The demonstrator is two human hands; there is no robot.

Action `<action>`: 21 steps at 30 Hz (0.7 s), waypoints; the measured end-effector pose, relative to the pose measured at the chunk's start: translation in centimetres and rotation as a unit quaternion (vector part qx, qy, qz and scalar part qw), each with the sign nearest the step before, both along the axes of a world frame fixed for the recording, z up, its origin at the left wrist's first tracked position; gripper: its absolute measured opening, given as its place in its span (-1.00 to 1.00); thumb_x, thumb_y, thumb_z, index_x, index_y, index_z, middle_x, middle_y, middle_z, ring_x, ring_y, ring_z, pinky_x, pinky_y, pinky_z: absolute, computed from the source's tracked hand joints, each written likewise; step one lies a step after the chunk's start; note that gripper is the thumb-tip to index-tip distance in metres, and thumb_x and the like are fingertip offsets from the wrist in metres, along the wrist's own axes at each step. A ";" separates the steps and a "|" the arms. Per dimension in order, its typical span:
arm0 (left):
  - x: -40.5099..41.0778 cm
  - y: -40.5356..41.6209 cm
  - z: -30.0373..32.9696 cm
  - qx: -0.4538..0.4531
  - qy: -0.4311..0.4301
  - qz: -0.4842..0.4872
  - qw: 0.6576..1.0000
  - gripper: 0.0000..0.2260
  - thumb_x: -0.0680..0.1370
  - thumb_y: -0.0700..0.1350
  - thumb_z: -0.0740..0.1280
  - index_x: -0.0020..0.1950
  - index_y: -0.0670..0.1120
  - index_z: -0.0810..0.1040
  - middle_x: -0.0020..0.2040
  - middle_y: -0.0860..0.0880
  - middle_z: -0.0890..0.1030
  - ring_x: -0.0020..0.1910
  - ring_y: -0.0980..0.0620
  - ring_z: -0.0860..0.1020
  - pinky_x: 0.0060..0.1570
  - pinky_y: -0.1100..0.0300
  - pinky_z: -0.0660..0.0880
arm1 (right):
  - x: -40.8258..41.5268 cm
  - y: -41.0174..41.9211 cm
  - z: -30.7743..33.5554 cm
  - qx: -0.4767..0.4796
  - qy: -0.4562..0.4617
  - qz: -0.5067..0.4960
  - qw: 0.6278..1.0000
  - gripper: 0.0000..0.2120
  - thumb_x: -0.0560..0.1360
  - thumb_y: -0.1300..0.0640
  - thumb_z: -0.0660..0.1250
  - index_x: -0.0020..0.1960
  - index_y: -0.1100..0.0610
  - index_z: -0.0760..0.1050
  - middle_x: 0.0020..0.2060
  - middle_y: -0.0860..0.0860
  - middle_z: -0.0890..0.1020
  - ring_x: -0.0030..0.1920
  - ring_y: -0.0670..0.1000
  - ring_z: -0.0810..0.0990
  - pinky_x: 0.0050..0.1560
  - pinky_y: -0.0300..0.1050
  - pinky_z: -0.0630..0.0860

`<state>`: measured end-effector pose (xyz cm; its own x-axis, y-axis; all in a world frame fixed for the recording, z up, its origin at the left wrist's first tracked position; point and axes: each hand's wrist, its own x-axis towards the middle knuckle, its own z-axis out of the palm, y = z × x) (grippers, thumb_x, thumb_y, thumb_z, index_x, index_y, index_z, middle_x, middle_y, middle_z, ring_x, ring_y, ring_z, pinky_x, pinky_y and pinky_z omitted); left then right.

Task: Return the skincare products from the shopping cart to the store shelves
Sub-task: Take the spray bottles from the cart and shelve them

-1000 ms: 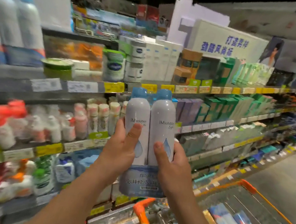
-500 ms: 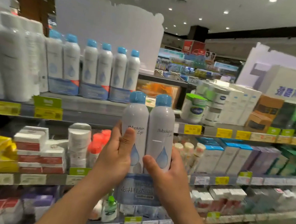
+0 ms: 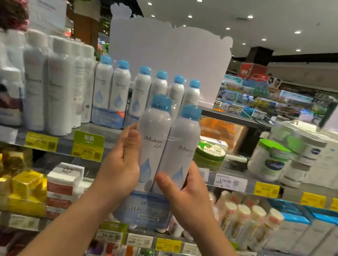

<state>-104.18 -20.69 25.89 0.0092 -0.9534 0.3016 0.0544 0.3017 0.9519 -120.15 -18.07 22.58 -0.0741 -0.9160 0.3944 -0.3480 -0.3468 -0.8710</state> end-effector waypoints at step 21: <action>5.8 -11.5 6.9 -0.109 -0.030 0.077 0.991 -0.76 0.59 0.34 0.13 0.22 0.49 0.47 0.25 0.25 0.64 0.26 0.17 0.60 0.35 -0.04 0.52 | 3.6 -16.1 9.4 -0.064 0.037 0.114 0.991 -0.77 0.41 -0.03 0.59 0.01 -0.02 0.64 -0.19 -0.05 0.75 -0.22 -0.02 0.73 -0.24 -0.07 0.66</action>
